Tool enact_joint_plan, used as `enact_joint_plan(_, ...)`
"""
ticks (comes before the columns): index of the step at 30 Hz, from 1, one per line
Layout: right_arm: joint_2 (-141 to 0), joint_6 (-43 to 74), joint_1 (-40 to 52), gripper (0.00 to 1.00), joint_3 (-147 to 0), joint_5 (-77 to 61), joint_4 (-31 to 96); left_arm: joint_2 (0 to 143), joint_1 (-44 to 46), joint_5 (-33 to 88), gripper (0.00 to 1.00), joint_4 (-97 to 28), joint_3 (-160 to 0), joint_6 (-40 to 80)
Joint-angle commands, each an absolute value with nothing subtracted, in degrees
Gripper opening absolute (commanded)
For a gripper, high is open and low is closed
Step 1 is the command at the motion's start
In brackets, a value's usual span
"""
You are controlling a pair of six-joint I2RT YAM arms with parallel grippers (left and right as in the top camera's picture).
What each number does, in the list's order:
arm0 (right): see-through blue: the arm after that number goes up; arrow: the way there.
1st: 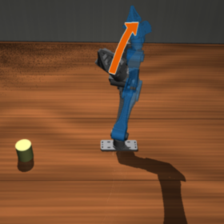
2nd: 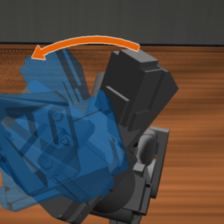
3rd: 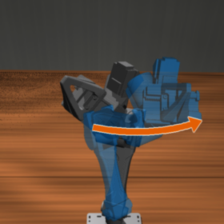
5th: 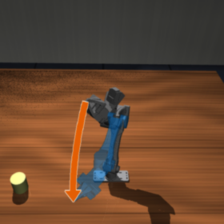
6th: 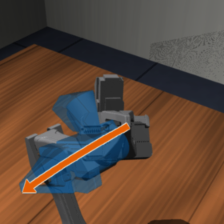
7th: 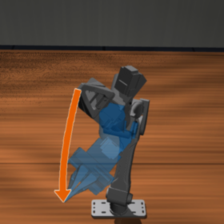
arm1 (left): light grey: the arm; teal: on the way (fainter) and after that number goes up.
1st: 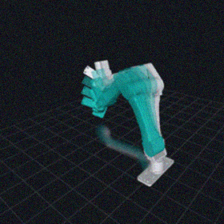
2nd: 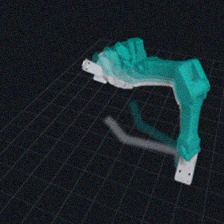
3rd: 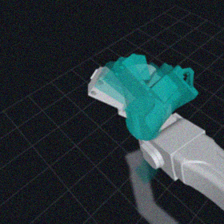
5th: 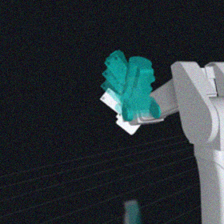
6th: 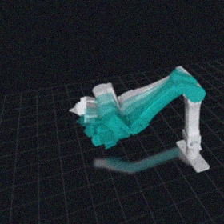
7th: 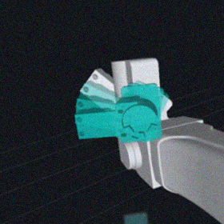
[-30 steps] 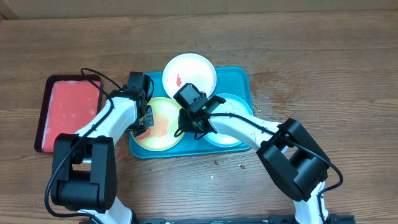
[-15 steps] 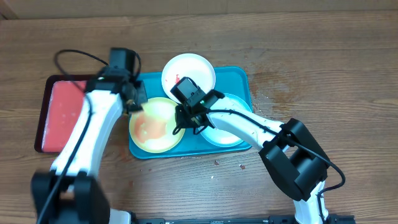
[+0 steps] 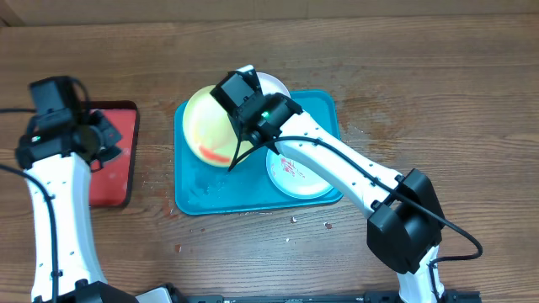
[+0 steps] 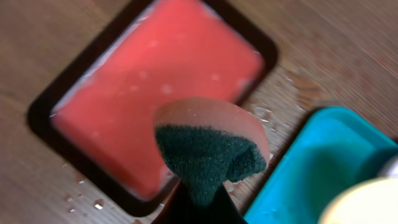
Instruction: Clean dirty plates on tray and stack at the side
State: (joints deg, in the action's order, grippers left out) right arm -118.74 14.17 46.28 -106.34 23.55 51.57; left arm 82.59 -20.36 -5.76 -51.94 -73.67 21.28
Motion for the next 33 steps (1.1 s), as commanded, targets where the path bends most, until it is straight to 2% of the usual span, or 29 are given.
enact_joint_plan(1, -118.93, 3.7, 48.49, 0.04, -109.36, 39.64, 51.57, 82.87, -23.44, -4.34, 0.04, -51.99, -74.28, 23.4)
enact_joint_plan(5, -118.93, -4.49, 51.11, 0.04, -109.65, 48.21, 50.89, 82.87, -25.32, -4.4, 0.04, -52.1, -74.24, 23.38)
enact_joint_plan(13, -118.93, -13.56, 55.92, 0.04, -109.65, 60.23, 44.99, 82.89, -25.5, -4.43, 0.04, -51.83, -74.24, 23.4)
enact_joint_plan(18, -118.93, -17.85, 58.37, 0.04, -109.65, 60.58, 40.99, 82.89, -25.52, -4.43, 0.04, -51.81, -74.24, 23.4)
enact_joint_plan(33, -118.96, -18.0, 58.7, 0.04, -109.6, 56.29, 40.58, 82.89, -25.52, -4.4, 0.04, -52.03, -74.24, 23.4)
